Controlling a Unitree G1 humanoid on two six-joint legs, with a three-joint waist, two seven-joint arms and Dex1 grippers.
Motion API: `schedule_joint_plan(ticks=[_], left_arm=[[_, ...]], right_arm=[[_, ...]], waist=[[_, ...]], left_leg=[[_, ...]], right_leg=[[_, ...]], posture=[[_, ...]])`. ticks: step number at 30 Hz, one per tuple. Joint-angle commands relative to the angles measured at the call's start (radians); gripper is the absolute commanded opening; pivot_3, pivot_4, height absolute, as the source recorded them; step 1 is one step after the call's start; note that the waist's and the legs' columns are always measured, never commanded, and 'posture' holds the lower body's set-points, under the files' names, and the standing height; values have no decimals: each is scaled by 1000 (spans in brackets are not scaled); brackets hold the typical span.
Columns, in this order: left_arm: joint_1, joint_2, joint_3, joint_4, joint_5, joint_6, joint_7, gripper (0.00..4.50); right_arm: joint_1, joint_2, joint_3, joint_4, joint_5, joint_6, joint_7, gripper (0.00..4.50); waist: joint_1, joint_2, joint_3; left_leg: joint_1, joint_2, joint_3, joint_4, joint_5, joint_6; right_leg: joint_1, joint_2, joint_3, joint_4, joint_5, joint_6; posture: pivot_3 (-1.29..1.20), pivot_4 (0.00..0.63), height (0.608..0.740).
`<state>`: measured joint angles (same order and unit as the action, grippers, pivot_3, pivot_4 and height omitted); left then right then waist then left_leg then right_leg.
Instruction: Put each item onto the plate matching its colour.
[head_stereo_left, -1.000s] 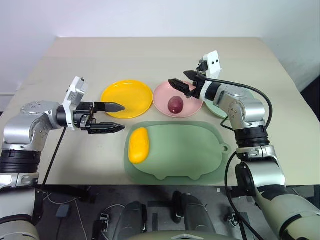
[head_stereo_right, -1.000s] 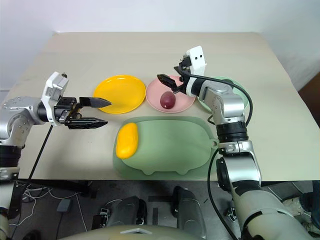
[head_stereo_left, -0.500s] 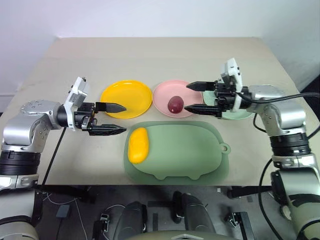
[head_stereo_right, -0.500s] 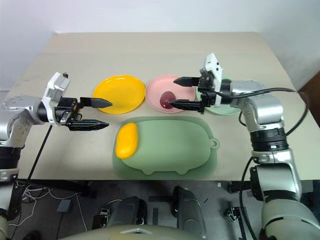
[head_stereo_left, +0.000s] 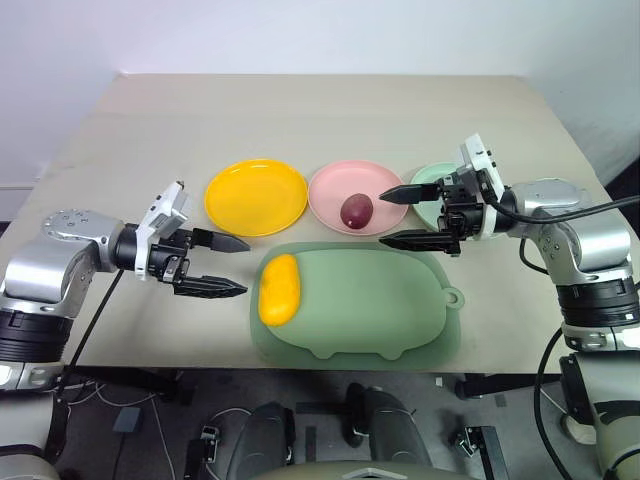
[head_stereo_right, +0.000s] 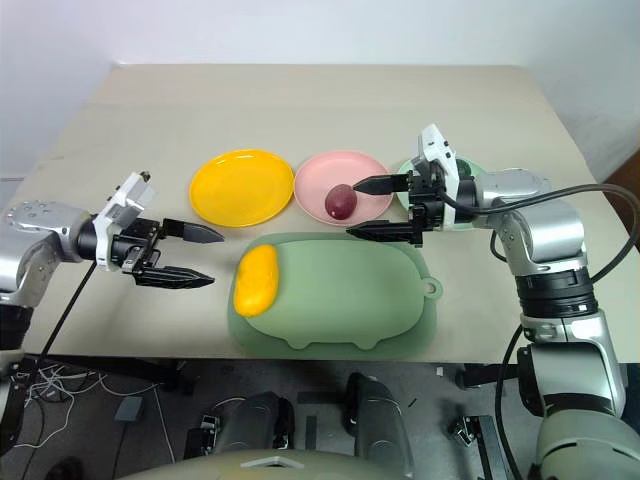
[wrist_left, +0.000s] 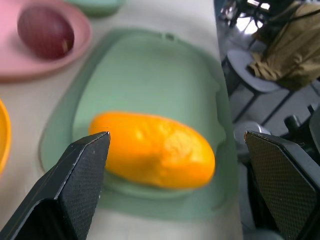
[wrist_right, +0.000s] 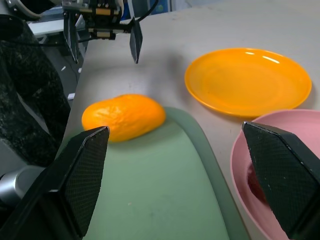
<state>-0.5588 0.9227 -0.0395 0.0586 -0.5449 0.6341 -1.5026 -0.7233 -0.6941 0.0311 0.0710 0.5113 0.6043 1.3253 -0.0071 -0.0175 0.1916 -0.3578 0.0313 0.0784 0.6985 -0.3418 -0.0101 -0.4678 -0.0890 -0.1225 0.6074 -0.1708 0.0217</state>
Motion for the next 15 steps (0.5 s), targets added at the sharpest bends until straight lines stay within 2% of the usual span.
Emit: schedule_joint_plan(ticks=[1,3,8,10,15], left_arm=[[-51,-4,20,-26,-27,103,67,4500],[-62,-15,40,-35,-63,167,99,4500],[-84,-115,141,-57,-125,210,263,4500],[-98,-123,170,-58,-208,326,274,4500],[-86,-147,211,-135,-227,342,389,4500]], right_arm=[[-1,13,-22,-50,31,3,-19,4482],[1,16,-20,-54,39,16,-27,4482],[-16,32,-21,-41,37,6,-51,4482],[-23,35,-21,-36,33,0,-54,4482],[-25,46,-22,-38,34,-1,-67,4482]], waist=[[-1,0,0],[-3,0,0],[-3,-1,1],[-4,-1,1],[-4,-1,1]], left_leg=[[0,0,0,0,0,0],[0,0,0,0,0,0],[0,0,0,0,0,0],[0,0,0,0,0,0],[1,0,0,0,0,0]], right_leg=[[0,0,0,0,0,0],[0,0,0,1,0,0],[0,0,0,3,0,0],[0,0,0,3,0,0],[0,0,0,3,0,0]], posture=[[0,150,740],[0,150,740],[0,150,740],[0,150,740],[0,150,740]])
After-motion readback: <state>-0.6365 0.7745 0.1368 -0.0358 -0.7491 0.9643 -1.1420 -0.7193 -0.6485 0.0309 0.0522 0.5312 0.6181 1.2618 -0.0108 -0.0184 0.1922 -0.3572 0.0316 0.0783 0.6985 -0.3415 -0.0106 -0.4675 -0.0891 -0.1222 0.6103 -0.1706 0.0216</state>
